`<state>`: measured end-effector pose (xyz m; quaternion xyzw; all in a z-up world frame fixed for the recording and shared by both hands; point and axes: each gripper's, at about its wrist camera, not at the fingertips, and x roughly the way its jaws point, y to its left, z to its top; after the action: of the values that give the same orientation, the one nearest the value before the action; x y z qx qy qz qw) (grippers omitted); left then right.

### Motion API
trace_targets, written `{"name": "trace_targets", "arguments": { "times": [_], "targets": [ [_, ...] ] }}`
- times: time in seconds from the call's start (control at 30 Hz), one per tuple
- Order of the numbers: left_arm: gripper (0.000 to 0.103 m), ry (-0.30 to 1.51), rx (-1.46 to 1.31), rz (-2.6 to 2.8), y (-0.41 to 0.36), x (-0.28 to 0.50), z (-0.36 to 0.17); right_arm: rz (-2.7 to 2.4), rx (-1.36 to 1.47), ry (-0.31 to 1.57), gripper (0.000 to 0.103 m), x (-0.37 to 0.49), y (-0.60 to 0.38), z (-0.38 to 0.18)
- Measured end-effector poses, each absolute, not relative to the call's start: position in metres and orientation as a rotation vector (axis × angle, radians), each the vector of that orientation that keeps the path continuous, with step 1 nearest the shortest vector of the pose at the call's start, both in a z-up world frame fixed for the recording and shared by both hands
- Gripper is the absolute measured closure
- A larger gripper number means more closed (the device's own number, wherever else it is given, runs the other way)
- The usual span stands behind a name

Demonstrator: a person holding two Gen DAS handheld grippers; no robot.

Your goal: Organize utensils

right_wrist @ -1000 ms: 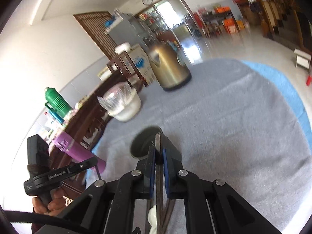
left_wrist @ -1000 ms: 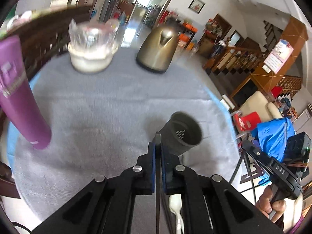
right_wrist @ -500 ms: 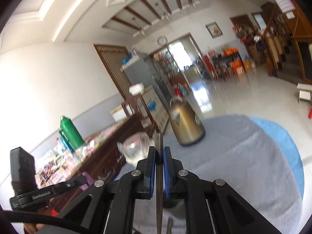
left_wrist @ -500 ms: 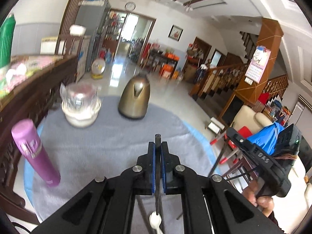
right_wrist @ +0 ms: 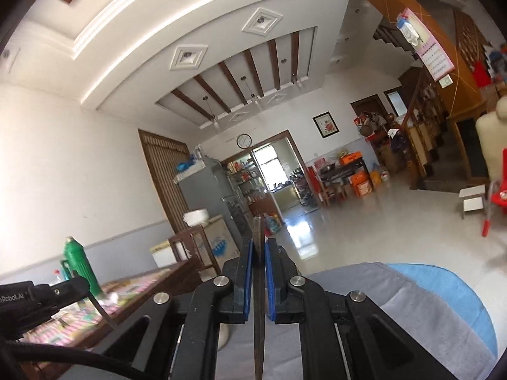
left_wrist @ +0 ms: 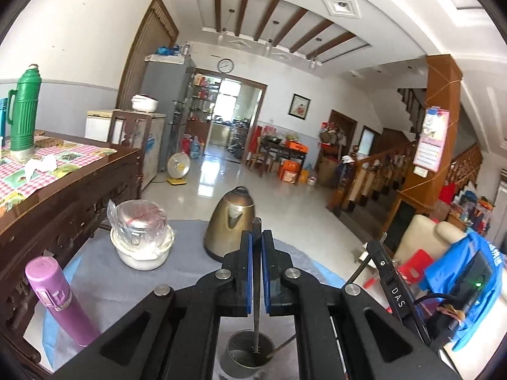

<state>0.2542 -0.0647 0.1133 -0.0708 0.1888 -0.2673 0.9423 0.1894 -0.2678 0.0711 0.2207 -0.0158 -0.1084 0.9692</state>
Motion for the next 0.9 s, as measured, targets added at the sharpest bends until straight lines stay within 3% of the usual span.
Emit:
{"name": "trace_targets", "arguments": {
  "times": [0.33,0.4,0.43,0.47,0.5,0.53,0.9],
  "targets": [
    [0.096,0.652,-0.109,-0.527,-0.068,0.283,0.041,-0.133,0.411,0.231,0.093,0.23,-0.256,0.022],
    [0.086,0.655,-0.106,-0.521,-0.061,0.277,0.038,-0.114,0.431,0.264,0.089,0.224,-0.263,0.017],
    [0.078,0.652,-0.106,-0.516,-0.056,0.273,0.038,-0.103,0.45,0.279,0.079,0.219,-0.266,0.015],
    [0.063,0.648,-0.111,-0.509,-0.051,0.267,0.039,-0.097,0.462,0.285,0.065,0.213,-0.27,0.013],
    [0.055,0.639,-0.121,-0.503,-0.045,0.262,0.037,-0.082,0.486,0.286,0.056,0.206,-0.273,0.012],
    [0.055,0.631,-0.128,-0.498,-0.038,0.258,0.036,-0.077,0.502,0.278,0.038,0.2,-0.277,0.015],
    [0.049,0.776,-0.156,-0.434,0.0,0.207,-0.028,-0.063,0.57,0.285,0.037,0.102,-0.287,-0.021]
  ]
}}
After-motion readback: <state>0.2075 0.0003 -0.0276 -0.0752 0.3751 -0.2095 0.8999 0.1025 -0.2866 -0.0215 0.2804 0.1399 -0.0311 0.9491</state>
